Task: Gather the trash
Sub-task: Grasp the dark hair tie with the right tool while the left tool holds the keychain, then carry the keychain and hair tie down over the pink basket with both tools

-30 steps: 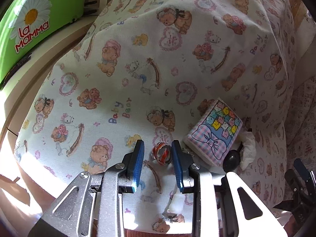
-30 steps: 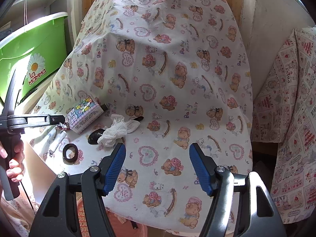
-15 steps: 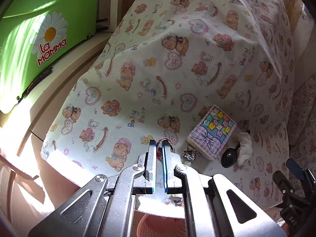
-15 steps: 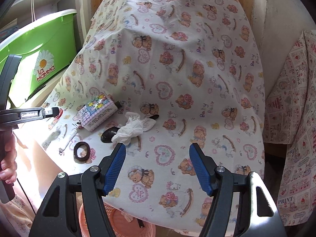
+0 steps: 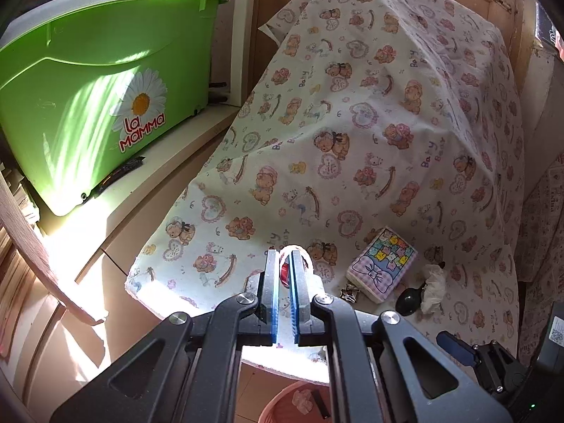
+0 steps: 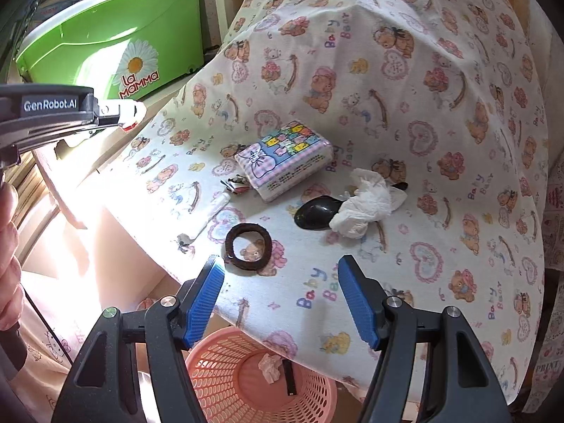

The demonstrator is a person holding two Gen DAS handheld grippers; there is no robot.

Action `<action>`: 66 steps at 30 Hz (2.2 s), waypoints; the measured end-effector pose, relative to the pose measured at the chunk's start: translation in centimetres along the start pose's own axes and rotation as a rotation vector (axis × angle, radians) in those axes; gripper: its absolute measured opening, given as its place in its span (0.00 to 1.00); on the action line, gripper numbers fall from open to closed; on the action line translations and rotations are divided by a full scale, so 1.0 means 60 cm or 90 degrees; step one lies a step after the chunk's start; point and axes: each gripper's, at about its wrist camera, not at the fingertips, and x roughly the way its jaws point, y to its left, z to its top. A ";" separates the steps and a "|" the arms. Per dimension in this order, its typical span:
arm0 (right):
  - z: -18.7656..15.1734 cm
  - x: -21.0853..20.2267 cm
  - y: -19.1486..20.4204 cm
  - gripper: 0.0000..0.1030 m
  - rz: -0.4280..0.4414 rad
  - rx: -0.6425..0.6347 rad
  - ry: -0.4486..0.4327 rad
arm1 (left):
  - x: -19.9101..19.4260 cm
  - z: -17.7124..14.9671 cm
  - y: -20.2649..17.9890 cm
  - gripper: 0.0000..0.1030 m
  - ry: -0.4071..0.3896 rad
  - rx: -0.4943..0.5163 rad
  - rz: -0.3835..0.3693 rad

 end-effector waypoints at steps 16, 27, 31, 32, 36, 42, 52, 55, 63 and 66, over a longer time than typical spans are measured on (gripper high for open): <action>0.021 0.068 0.043 0.36 -0.033 -0.017 0.008 | 0.001 0.007 -0.002 0.04 -0.011 -0.004 0.016; 0.022 0.021 0.000 0.08 -0.024 0.018 -0.023 | 0.002 -0.001 -0.008 0.04 -0.010 0.015 0.017; 0.027 -0.012 -0.024 0.08 0.006 0.052 -0.043 | -0.001 -0.003 -0.009 0.04 -0.012 0.021 0.019; 0.028 -0.019 -0.029 0.08 0.010 0.057 -0.048 | -0.001 -0.003 -0.009 0.04 -0.012 0.023 0.020; 0.028 -0.043 -0.050 0.08 0.039 0.083 -0.062 | 0.000 -0.006 -0.009 0.05 -0.011 0.027 0.022; 0.025 -0.059 -0.071 0.08 0.044 0.108 -0.070 | -0.001 -0.010 -0.010 0.05 -0.009 0.032 0.023; 0.016 -0.107 -0.096 0.08 0.122 0.135 -0.091 | -0.022 -0.022 -0.021 0.05 -0.013 0.054 0.010; 0.011 -0.122 -0.103 0.08 0.156 0.144 -0.093 | -0.036 -0.023 -0.031 0.05 -0.013 0.067 -0.003; -0.012 -0.152 -0.117 0.08 0.193 0.172 -0.095 | -0.097 -0.046 -0.038 0.05 0.009 0.066 -0.065; -0.026 -0.161 -0.113 0.08 0.176 0.168 -0.089 | -0.101 -0.075 -0.038 0.05 0.037 0.059 -0.079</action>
